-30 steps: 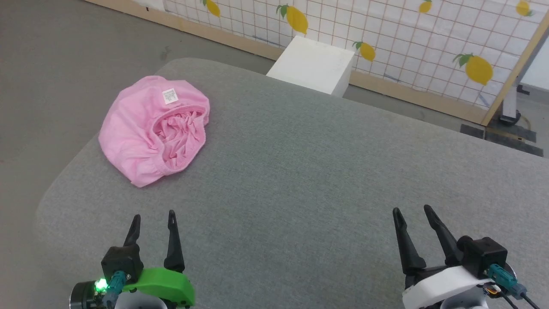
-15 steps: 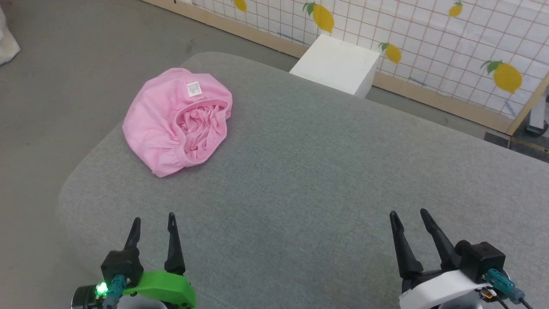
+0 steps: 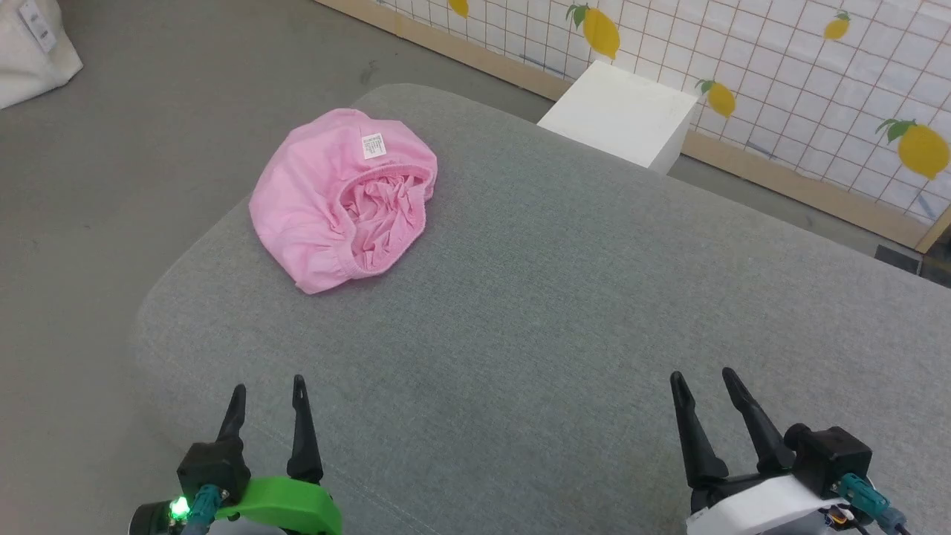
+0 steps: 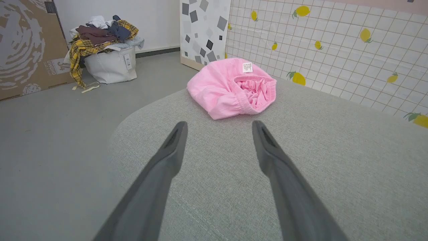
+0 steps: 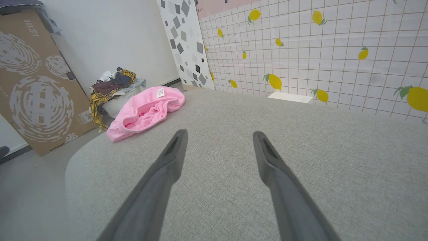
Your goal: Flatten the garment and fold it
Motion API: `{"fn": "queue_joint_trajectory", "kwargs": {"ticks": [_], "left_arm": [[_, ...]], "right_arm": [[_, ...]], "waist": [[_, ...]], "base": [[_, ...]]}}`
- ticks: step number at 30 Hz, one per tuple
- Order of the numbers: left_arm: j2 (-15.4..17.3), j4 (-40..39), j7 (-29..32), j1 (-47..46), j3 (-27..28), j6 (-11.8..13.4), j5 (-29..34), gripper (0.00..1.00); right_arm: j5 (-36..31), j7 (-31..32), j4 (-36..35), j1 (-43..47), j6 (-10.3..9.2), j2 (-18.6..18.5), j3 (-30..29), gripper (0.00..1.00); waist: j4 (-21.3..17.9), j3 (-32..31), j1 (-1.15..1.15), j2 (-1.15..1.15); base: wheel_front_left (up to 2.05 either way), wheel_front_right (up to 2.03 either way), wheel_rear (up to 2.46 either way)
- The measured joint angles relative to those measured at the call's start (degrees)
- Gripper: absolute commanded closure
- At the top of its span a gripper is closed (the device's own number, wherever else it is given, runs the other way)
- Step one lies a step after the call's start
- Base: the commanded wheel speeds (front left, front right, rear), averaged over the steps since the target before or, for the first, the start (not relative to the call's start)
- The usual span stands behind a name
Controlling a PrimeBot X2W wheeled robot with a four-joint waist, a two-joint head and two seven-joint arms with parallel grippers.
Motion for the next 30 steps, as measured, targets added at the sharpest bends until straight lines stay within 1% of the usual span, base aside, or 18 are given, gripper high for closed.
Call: {"fn": "queue_joint_trajectory", "kwargs": {"ticks": [12, 15, 17, 20, 24, 25, 26, 27, 28, 30], "left_arm": [[0.3, 0.9, -0.1, 0.0, -0.5, -0.1, -0.5, 0.0], [1.3, 1.6, 0.9, -0.7, -0.3, -1.3, -1.7, 0.0], [2.2, 2.1, 2.2, -3.2, 0.5, -2.5, -3.6, 0.0], [3.5, 3.5, 5.0, -9.5, 2.6, -4.8, -7.5, 0.0], [5.7, 7.4, 10.8, -19.8, 4.5, -7.5, -12.5, 0.0], [6.4, 8.8, 12.6, -22.5, 4.8, -8.2, -13.6, 0.0], [7.5, 11.6, 16.5, -27.1, 5.3, -9.2, -16.0, 0.0], [7.9, 13.1, 18.8, -29.5, 5.6, -9.7, -17.6, 0.0], [8.2, 14.4, 20.6, -31.4, 5.9, -10.0, -19.0, 0.0], [9.3, 17.6, 26.4, -35.6, 6.0, -10.6, -22.0, 0.0]], "right_arm": [[-0.1, 0.0, 0.1, 0.4, 0.0, 0.0, 0.0, 0.0], [-0.1, 0.0, 0.1, 0.4, 0.0, 0.0, 0.0, 0.0], [-0.7, 0.0, 0.1, 0.4, 0.0, 0.0, 0.0, 0.0], [-2.2, 0.1, -0.1, 0.0, 0.0, 0.0, -0.5, 0.0], [-4.8, 1.8, -1.6, -2.0, 0.0, 0.0, -1.8, 0.0], [-5.4, 2.4, -2.3, -2.6, 0.0, 0.1, -2.2, 0.0], [-6.8, 3.4, -3.6, -3.5, 0.0, 0.1, -2.9, 0.0], [-7.6, 4.1, -4.4, -4.0, 0.0, 0.1, -3.4, 0.0], [-8.2, 4.5, -5.0, -4.2, 0.0, 0.1, -3.8, 0.0], [-9.4, 5.8, -6.8, -4.5, 0.0, 0.1, -4.7, 0.0]], "waist": [[0.2, 0.2, 0.0, 0.0], [0.2, 0.6, 0.0, 0.0], [0.2, 1.2, 0.0, 0.0], [-0.1, 2.5, 0.0, 0.0], [-0.9, 5.1, 0.0, 0.0], [-1.2, 6.0, 0.0, 0.0], [-1.8, 7.6, 0.0, 0.0], [-2.2, 8.6, 0.0, 0.0], [-2.6, 9.4, 0.0, 0.0], [-3.4, 11.5, 0.0, 0.0]], "base": [[0.0, 0.0, 0.0], [0.0, 0.0, 0.0], [0.0, 0.0, 0.0], [0.0, 0.0, 0.0], [0.0, 0.0, 0.0], [0.0, 0.0, 0.0], [0.0, 0.0, 0.0], [0.0, 0.0, 0.0], [0.0, 0.0, 0.0], [0.0, 0.0, 0.0]]}}
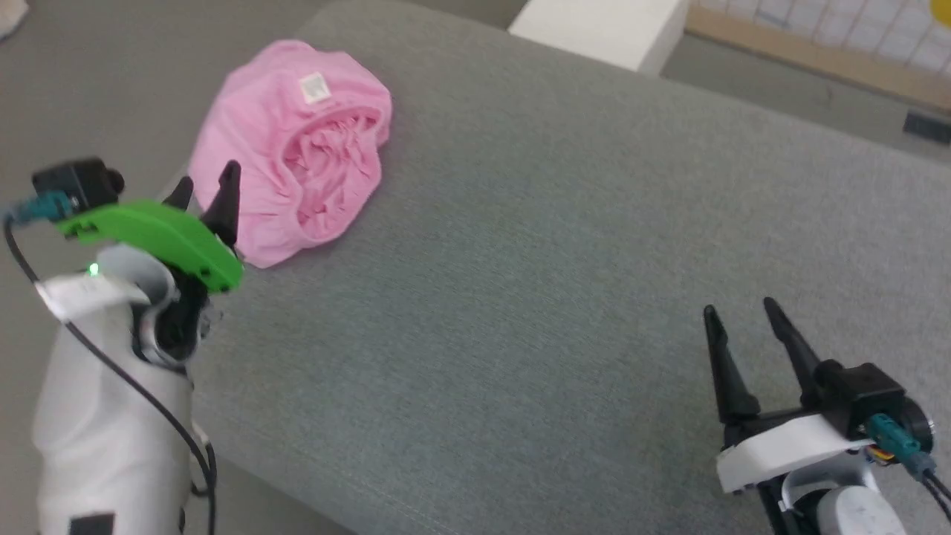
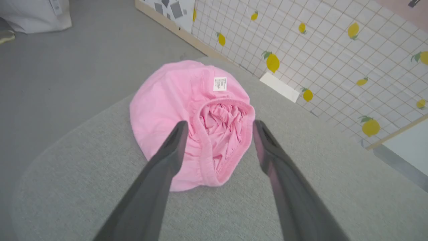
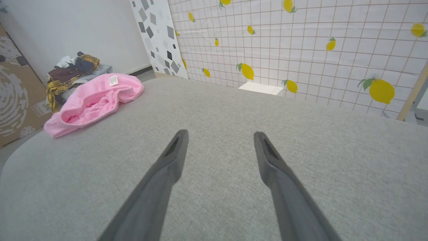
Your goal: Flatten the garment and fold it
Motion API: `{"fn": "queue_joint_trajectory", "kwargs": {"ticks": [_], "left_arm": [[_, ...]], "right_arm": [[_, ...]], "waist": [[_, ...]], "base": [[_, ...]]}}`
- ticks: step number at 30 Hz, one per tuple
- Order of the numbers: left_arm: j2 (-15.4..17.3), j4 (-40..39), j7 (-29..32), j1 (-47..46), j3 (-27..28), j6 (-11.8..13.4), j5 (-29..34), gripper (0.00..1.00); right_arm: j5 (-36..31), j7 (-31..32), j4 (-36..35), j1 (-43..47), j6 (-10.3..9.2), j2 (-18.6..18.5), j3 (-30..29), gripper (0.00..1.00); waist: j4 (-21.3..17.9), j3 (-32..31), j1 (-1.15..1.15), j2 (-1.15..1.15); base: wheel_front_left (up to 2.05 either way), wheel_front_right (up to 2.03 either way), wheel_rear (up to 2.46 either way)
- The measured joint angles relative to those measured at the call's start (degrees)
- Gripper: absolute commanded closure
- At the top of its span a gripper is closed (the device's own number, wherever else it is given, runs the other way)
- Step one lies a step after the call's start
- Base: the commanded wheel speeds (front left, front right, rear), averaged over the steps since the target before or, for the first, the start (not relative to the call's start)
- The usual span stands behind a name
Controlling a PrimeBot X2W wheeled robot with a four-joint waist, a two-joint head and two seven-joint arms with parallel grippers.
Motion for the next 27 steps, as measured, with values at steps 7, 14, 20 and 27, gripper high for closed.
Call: {"fn": "queue_joint_trajectory", "kwargs": {"ticks": [7, 14, 20, 27], "left_arm": [[2.2, 8.4, 15.9, -7.8, 0.9, -0.3, -6.9, 0.0], [2.3, 13.4, 23.9, -8.7, -1.5, 1.9, -7.7, 0.0], [3.0, 15.0, 24.8, -8.7, -2.8, 2.4, -6.6, 0.0], [3.5, 16.9, 14.0, -8.2, -2.2, 2.4, -4.9, 1.0]], "right_arm": [[-1.9, 2.4, -4.6, -0.3, 0.0, 0.0, -3.4, 0.0], [-2.4, 2.9, -7.0, -0.3, 0.0, 0.0, -4.5, 0.0], [-2.4, 3.4, -7.4, -0.5, 0.0, 0.0, -4.6, 0.0], [-2.0, 3.2, -6.2, -0.5, 0.0, 0.0, -3.8, 0.0]], "waist": [[-3.4, 7.2, 0.01, 0.0], [-6.3, 13.4, 0.01, 0.0], [-7.9, 16.6, 0.01, 0.0], [-8.4, 15.5, 0.01, 0.0]], "base": [[0.0, 0.0, 0.0], [0.0, 0.0, 0.0], [0.0, 0.0, 0.0], [0.0, 0.0, 0.0]]}}
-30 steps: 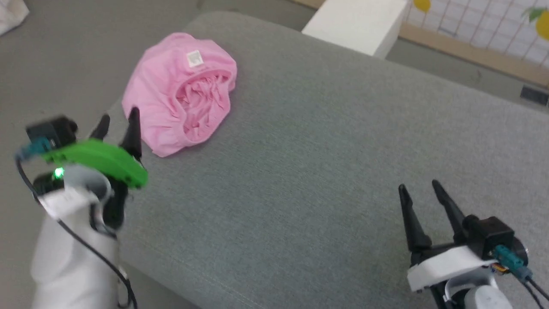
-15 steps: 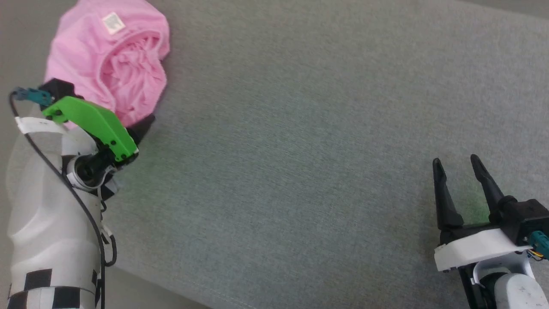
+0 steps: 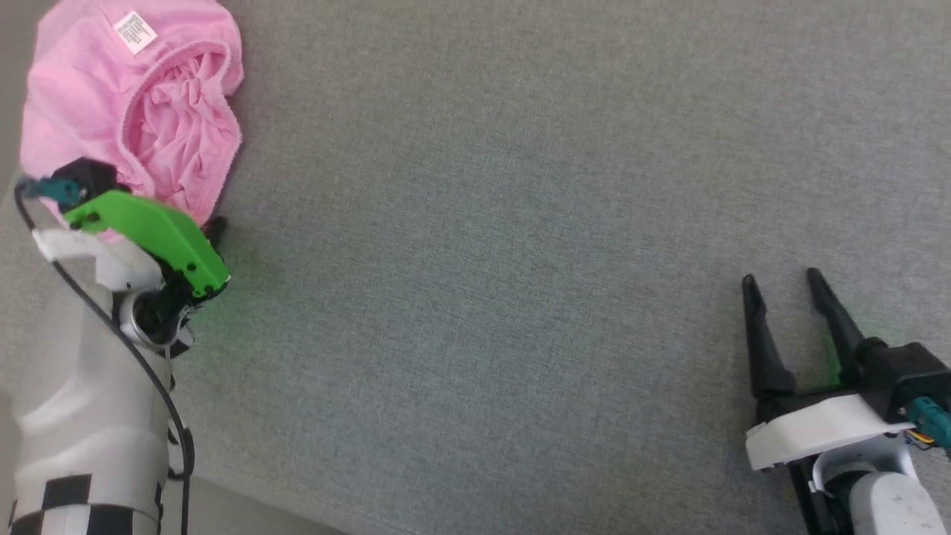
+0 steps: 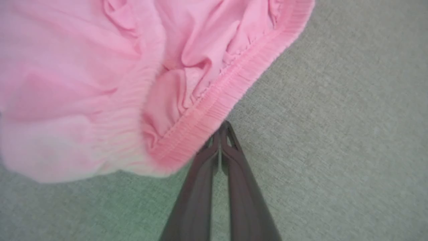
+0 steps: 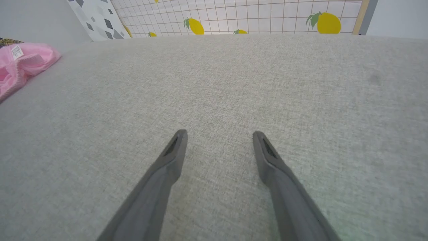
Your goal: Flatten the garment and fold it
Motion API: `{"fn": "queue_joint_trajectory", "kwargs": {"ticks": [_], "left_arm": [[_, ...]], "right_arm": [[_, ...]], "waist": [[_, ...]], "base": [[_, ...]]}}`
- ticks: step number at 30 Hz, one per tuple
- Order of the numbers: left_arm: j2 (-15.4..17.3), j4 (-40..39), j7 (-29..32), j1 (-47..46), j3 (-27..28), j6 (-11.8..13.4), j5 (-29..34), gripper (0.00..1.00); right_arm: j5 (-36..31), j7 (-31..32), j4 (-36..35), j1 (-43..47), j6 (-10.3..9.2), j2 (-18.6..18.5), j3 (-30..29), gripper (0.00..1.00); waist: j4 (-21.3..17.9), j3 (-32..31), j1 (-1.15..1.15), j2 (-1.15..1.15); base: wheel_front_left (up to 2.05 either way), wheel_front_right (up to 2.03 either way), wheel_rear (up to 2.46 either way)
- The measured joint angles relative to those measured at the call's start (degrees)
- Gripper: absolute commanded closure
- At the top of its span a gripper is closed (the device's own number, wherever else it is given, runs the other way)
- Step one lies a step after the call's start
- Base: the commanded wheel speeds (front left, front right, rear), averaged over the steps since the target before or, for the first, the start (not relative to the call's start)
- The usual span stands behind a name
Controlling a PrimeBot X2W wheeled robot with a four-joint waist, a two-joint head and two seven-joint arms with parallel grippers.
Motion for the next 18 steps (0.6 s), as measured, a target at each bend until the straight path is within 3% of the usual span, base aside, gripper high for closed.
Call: {"fn": "queue_joint_trajectory", "kwargs": {"ticks": [4, 8, 13, 18], "left_arm": [[0.8, -1.4, -10.3, 0.2, 2.0, 0.8, 1.0, 1.0], [3.1, -5.4, -15.0, -3.1, 2.9, -1.2, 0.9, 1.0], [3.7, -11.1, -15.1, -9.8, 0.5, -3.0, 0.4, 1.0], [2.6, -17.6, -10.6, -15.2, -5.4, -3.8, -1.0, 1.0]], "right_arm": [[1.3, -1.1, 1.9, 0.0, 0.0, 0.0, 0.9, 0.0], [3.1, -2.6, 4.4, 0.0, 0.0, 0.0, 1.8, 0.0], [5.8, -4.7, 7.8, 0.1, 0.0, 0.0, 3.3, 0.0], [8.3, -6.6, 10.7, 0.4, 0.0, 0.0, 4.3, 0.0]], "waist": [[0.2, -2.3, 0.0, 0.0], [0.2, -5.3, 0.0, 0.0], [-0.2, -9.6, -0.01, 0.0], [-1.5, -14.0, -0.01, 0.0]], "base": [[0.0, 0.0, 0.0], [0.0, 0.0, 0.0], [0.0, 0.0, 0.0], [0.0, 0.0, 0.0]]}}
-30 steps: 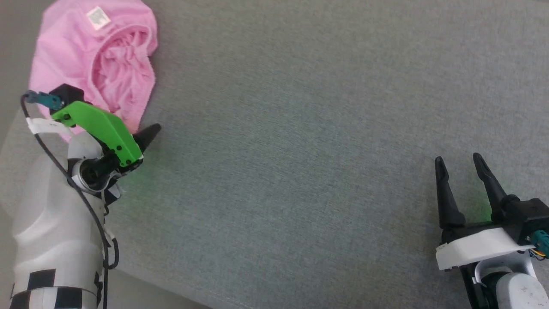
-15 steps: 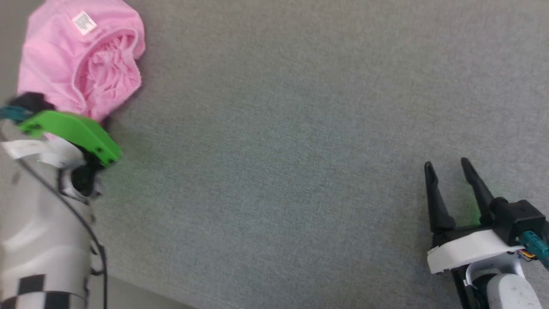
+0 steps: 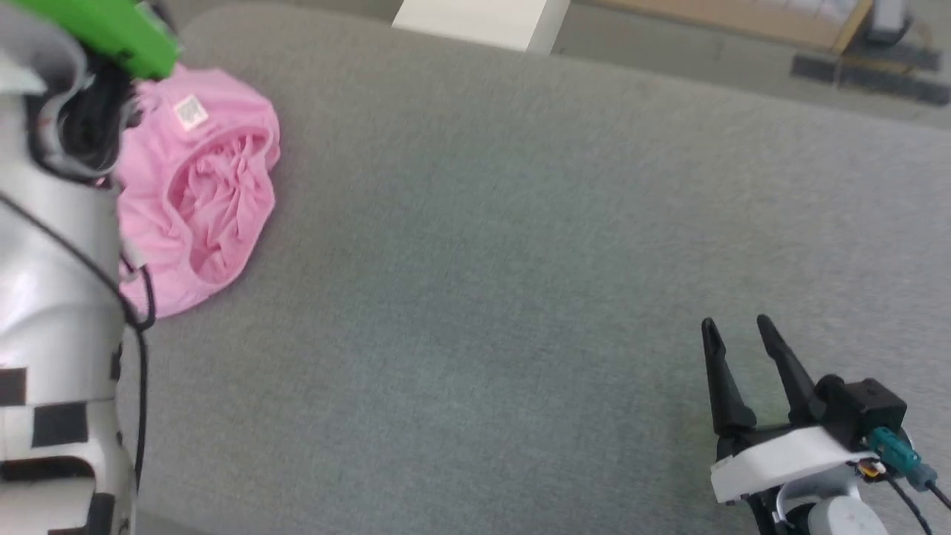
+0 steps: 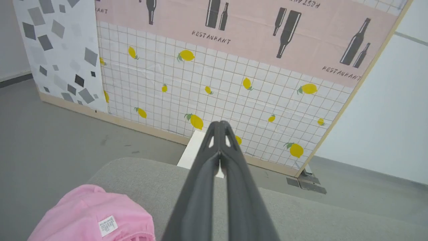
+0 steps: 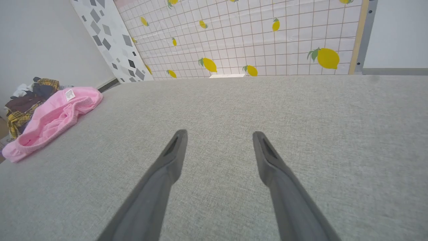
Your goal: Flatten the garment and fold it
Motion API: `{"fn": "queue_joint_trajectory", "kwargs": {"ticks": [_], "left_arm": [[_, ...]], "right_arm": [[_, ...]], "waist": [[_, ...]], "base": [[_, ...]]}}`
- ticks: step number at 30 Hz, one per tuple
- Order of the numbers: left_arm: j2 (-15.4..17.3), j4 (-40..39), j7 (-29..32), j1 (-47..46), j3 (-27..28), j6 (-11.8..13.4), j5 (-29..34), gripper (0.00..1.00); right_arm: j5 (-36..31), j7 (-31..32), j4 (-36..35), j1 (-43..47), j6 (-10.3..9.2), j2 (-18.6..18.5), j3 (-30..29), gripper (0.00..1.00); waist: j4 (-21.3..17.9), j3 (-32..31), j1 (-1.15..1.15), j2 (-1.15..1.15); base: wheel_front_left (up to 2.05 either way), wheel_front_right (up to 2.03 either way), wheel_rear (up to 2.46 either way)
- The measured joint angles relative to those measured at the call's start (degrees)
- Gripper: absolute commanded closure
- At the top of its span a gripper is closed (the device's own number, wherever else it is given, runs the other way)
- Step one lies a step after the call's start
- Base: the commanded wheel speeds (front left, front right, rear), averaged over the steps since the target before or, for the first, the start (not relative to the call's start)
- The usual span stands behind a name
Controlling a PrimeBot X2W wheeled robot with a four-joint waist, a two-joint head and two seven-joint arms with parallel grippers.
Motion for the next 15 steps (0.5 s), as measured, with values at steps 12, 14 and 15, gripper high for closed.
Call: {"fn": "queue_joint_trajectory", "kwargs": {"ticks": [12, 14, 15], "left_arm": [[5.7, -3.1, 15.0, 9.6, -1.6, 8.5, 1.9, 0.0], [7.8, -1.4, 15.7, 11.2, 0.7, 9.9, 1.1, 0.0], [8.9, -0.9, 16.4, 11.6, 1.3, 10.4, 1.1, 0.0]], "right_arm": [[1.4, -1.5, 1.3, 2.0, 0.0, 0.0, -1.6, 0.0], [0.3, -1.3, 0.4, 1.8, 0.0, 0.0, -1.7, 0.0], [-0.2, -1.0, -0.1, 1.6, 0.0, 0.0, -1.7, 0.0]], "waist": [[-4.7, -3.3, 0.0, 0.0], [-4.9, -2.3, 0.0, 0.0], [-5.0, -1.8, 0.0, 0.0]], "base": [[0.0, 0.0, 0.0], [0.0, 0.0, 0.0], [0.0, 0.0, 0.0]]}}
